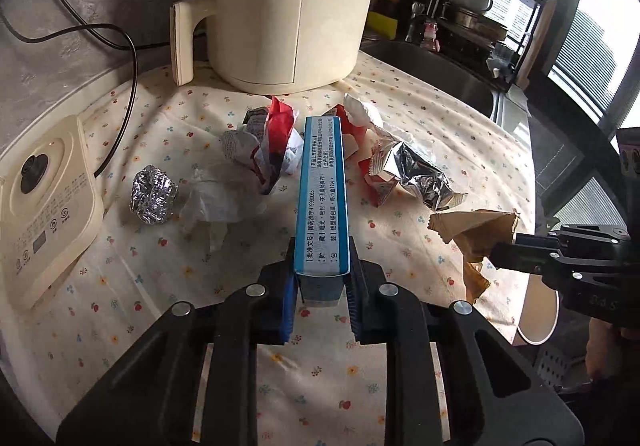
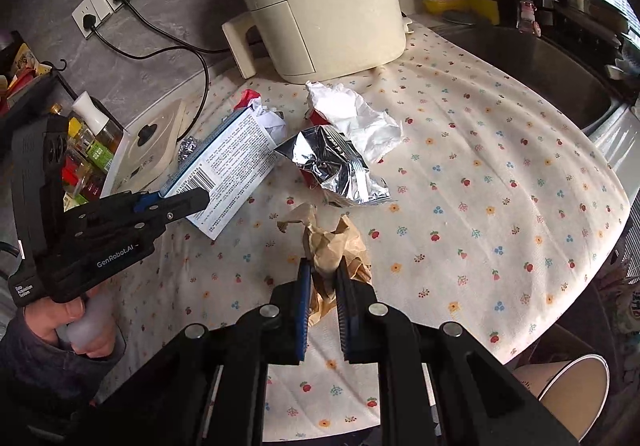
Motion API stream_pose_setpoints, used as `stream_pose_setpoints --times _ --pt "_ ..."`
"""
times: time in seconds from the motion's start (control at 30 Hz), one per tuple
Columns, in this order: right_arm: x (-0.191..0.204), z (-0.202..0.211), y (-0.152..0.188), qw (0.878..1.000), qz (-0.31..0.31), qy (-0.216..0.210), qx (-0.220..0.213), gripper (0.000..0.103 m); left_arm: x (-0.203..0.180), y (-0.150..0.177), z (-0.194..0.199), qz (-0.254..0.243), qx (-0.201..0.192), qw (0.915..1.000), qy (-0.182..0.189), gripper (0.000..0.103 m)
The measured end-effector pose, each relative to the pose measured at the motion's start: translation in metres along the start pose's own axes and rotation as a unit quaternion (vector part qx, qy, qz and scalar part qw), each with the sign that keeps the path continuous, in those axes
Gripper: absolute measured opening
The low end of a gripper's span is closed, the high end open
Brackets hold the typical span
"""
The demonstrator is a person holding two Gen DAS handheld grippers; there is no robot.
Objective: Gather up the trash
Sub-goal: 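Carry the box and paper to the white bin and open both tools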
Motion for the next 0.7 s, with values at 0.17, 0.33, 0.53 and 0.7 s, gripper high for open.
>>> stream_pose_setpoints --times 0.17,0.33,0.53,0.7 --pt "-0.01 0.018 0.009 1.0 0.008 -0.003 -0.012 0.013 -0.016 -0.001 0.016 0.014 -0.025 0.9996 -0.007 0.021" --pt "-0.033 0.04 0.02 1.0 0.001 0.001 -0.018 0.013 -0.044 0.0 0.028 0.025 -0.041 0.9988 -0.01 0.021" --pt "-0.068 0.071 0.038 1.0 -0.012 0.01 -0.026 0.013 -0.092 0.004 0.033 0.013 -0.043 0.999 -0.003 0.021" --pt "-0.1 0.097 0.054 0.999 -0.026 0.02 -0.03 0.013 -0.131 0.006 0.033 0.004 -0.047 0.9989 0.004 0.021"
Point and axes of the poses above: each gripper's, at about its wrist camera, not at the fingertips, and z roughly against the way its jaws point, x to its left, y to its underside, the point moved 9 cm from there along -z, roughly the way its jaws point, and after that the axes turned 4 degrees about z, right-handed, at the moved point
